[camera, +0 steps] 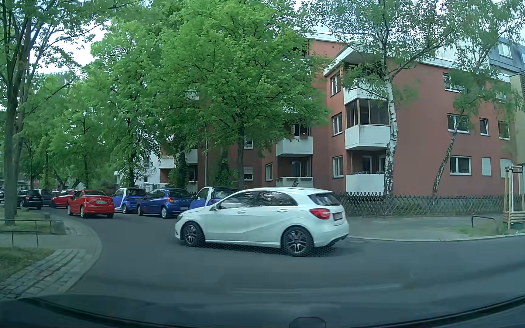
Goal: Follow the waypoints while adhering to traffic rules and regulations
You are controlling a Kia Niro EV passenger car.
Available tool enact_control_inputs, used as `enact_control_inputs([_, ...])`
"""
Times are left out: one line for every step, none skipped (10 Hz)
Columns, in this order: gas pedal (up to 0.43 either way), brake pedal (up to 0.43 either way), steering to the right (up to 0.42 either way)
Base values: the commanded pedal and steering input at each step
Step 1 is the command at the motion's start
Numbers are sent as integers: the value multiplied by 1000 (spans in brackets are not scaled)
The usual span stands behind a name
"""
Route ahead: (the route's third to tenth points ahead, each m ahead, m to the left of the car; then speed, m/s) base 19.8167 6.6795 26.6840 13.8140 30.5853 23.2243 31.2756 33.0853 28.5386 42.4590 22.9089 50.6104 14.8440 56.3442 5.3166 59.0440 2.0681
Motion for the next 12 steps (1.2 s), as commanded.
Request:
enact_control_inputs([299,18,-230])
enact_control_inputs([299,18,-229])
enact_control_inputs([299,18,-229])
enact_control_inputs([299,18,-228])
enact_control_inputs([299,18,-228])
enact_control_inputs([299,18,-226])
enact_control_inputs([299,18,-226])
enact_control_inputs([299,18,-225])
enact_control_inputs([299,18,-224])
enact_control_inputs([287,18,-220])
enact_control_inputs([287,18,-212])
enact_control_inputs([287,18,-210])
